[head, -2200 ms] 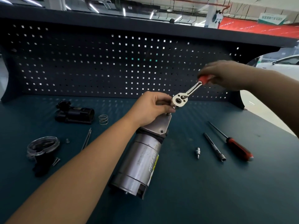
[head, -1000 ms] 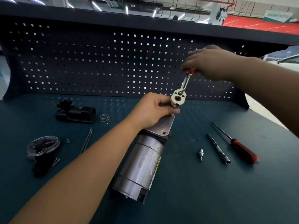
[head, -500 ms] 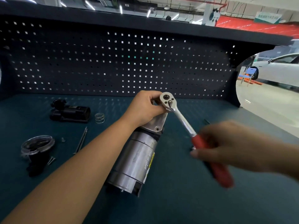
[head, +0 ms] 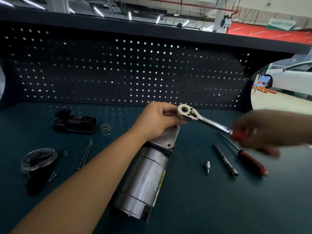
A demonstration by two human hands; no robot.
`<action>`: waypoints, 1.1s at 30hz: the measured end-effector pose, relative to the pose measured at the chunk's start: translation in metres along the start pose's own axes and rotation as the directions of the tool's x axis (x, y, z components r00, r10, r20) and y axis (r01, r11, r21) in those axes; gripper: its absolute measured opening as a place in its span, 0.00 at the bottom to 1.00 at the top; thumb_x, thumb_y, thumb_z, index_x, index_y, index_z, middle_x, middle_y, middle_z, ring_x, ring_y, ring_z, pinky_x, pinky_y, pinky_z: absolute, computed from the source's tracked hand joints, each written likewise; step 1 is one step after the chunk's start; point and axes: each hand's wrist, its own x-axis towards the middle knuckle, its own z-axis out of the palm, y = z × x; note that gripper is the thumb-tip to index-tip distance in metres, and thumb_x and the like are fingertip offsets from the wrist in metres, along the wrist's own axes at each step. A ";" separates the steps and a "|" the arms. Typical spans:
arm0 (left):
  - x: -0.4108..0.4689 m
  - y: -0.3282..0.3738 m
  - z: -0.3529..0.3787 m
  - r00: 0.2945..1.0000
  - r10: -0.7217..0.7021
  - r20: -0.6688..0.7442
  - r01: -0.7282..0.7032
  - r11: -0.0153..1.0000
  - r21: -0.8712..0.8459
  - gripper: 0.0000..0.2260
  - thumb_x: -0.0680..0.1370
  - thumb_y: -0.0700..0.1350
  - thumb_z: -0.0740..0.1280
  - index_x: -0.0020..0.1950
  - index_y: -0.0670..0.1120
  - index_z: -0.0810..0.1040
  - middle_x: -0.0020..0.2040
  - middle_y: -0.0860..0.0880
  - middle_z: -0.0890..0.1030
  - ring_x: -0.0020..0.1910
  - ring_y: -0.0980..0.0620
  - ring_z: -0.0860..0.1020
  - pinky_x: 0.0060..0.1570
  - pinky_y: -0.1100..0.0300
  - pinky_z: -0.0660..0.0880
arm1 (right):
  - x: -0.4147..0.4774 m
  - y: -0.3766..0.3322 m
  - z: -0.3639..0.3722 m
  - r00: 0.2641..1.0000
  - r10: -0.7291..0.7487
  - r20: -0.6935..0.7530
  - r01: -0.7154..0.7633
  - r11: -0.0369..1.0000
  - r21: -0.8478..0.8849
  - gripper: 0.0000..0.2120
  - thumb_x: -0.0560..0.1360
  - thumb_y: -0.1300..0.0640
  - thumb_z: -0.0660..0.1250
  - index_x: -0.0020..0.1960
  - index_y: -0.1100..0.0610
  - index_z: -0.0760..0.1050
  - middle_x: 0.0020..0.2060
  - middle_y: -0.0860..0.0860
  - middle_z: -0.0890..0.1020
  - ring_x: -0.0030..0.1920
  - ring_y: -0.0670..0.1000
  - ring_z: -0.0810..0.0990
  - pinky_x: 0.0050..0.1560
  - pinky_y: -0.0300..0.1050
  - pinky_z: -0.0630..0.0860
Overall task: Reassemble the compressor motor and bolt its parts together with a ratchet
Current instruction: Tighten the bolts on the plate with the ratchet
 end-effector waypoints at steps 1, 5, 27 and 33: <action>0.000 -0.001 0.000 1.000 -0.007 0.010 0.007 1.000 -0.013 0.10 0.69 0.30 0.72 0.43 0.44 0.82 0.36 0.59 0.83 0.41 0.65 0.81 0.44 0.72 0.74 | 0.015 0.007 -0.014 0.995 0.003 -0.097 -0.015 0.993 -0.117 0.08 0.68 0.51 0.72 0.34 0.43 0.74 0.36 0.46 0.81 0.34 0.45 0.76 0.40 0.39 0.76; 0.002 0.000 0.003 1.000 -0.018 0.022 0.019 0.999 -0.026 0.08 0.69 0.29 0.71 0.46 0.38 0.82 0.35 0.58 0.83 0.41 0.64 0.81 0.46 0.71 0.75 | 0.084 -0.007 -0.042 0.873 -0.274 -0.404 -0.040 0.785 -0.618 0.10 0.75 0.54 0.65 0.55 0.45 0.77 0.55 0.47 0.77 0.60 0.53 0.67 0.59 0.54 0.66; -0.006 -0.001 -0.001 0.997 -0.006 -0.072 0.009 0.999 0.051 0.08 0.74 0.36 0.69 0.49 0.48 0.80 0.44 0.54 0.84 0.44 0.62 0.81 0.48 0.69 0.76 | 0.108 -0.098 0.077 0.716 0.301 -0.630 0.627 -0.674 0.391 0.07 0.78 0.66 0.59 0.44 0.56 0.67 0.33 0.49 0.80 0.39 0.49 0.82 0.41 0.44 0.79; -0.011 0.002 0.000 0.999 -0.019 -0.040 0.021 0.998 0.061 0.06 0.75 0.33 0.67 0.47 0.41 0.81 0.35 0.56 0.83 0.36 0.64 0.79 0.37 0.73 0.73 | 0.101 -0.100 0.101 0.076 0.320 -0.944 0.982 0.141 0.127 0.09 0.73 0.67 0.64 0.40 0.56 0.68 0.41 0.56 0.78 0.46 0.53 0.80 0.50 0.46 0.75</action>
